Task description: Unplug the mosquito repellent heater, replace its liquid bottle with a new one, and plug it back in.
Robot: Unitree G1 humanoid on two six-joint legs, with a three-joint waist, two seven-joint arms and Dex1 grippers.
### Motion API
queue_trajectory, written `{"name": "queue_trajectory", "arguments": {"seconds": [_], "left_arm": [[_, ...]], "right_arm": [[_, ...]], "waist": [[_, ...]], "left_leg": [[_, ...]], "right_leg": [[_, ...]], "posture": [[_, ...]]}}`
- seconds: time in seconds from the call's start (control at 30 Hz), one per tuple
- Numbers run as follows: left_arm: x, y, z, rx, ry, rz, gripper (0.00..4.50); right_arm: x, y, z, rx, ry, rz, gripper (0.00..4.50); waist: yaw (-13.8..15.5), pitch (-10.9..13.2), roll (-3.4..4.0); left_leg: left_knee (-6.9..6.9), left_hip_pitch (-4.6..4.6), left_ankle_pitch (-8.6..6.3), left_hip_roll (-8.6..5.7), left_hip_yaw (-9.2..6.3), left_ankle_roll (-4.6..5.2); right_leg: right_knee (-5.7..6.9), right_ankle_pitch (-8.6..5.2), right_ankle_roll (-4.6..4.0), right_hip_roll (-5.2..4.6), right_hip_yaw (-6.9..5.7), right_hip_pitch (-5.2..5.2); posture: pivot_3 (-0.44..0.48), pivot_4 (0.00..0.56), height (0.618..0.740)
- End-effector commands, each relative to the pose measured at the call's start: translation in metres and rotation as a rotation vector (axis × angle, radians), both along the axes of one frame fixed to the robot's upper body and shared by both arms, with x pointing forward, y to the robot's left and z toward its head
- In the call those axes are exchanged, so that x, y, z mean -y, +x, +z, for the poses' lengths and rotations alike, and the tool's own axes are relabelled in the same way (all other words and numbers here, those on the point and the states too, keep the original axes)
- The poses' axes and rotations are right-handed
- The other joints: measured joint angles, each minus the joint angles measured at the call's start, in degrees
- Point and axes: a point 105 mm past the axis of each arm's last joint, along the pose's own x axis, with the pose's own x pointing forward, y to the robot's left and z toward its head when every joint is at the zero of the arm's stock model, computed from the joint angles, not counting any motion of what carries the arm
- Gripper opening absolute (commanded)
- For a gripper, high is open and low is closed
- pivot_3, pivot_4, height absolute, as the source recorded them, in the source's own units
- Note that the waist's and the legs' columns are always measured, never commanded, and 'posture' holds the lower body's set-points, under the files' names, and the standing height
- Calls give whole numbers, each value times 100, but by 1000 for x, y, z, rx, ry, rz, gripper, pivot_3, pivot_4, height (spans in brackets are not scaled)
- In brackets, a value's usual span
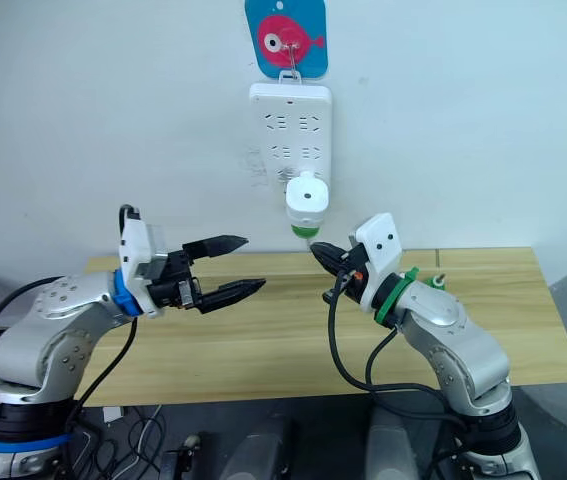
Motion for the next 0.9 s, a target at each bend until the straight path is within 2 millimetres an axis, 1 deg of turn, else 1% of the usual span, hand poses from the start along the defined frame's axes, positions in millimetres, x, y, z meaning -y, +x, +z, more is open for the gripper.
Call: {"name": "queue_trajectory", "arguments": {"seconds": [0.03,0.2,0.33,0.5,0.7,0.9], "left_arm": [[7,-7,17,41,-23,-14,4500],[9,-6,17,32,-32,-11,4500],[9,-4,16,27,-31,-5,4500],[13,1,16,31,-41,0,4500],[12,2,16,29,-45,-1,4500],[13,2,15,28,-47,-1,4500]], "right_arm": [[-5,-6,23,78,55,28,46],[-8,-1,26,90,73,10,46],[-5,3,24,96,53,-20,46],[-10,6,21,107,33,-22,46],[-14,8,25,117,54,-24,46],[-13,11,25,115,65,-38,46]], "waist": [[-1,0,0],[-14,0,0],[-13,0,0],[-13,0,0],[-27,0,0],[-23,0,0]], "left_leg": [[0,1,0,0,0,0],[-2,2,1,1,0,-1],[-3,1,1,0,0,-1],[-2,1,1,0,0,-2],[-3,1,1,1,0,-2],[-3,1,1,0,-1,-2]], "right_leg": [[0,0,0,0,0,0],[0,0,0,2,-1,-2],[-1,0,0,2,-2,-2],[0,0,0,2,-2,-2],[0,0,0,2,-1,-3],[0,0,0,2,-2,-2]], "posture": [[123,246,740],[126,247,740],[123,249,740],[125,250,740],[125,255,740],[126,256,740]]}}
